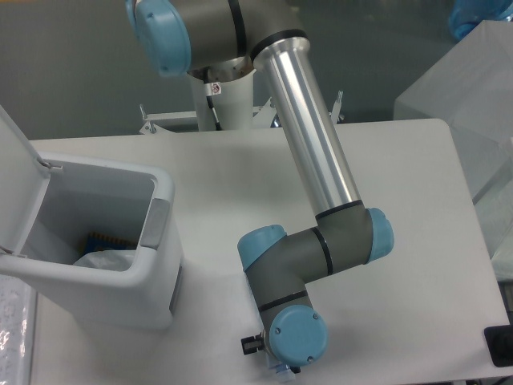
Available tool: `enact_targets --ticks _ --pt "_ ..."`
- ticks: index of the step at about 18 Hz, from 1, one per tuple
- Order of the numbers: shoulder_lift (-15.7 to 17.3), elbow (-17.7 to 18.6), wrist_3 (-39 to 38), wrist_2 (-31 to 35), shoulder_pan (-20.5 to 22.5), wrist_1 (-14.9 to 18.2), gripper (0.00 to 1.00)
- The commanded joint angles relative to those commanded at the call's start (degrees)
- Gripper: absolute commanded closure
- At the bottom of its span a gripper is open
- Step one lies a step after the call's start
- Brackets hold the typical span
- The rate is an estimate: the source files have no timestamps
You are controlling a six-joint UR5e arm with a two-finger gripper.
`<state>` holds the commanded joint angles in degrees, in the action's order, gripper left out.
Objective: Place the trash in the trash can
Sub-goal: 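Lower the gripper over the bottle cap end and close on it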
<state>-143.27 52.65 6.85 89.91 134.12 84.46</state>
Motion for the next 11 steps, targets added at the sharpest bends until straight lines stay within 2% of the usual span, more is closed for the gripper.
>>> enact_targets --ticks 5,9,11 --pt "0.5 0.1 0.4 0.0 0.1 -0.1 0.72" --pt "2.4 -0.2 0.9 -1.5 0.5 -0.2 0.72" --pt "3.9 -0.4 1.7 -4.2 1.1 -2.0 0.72"
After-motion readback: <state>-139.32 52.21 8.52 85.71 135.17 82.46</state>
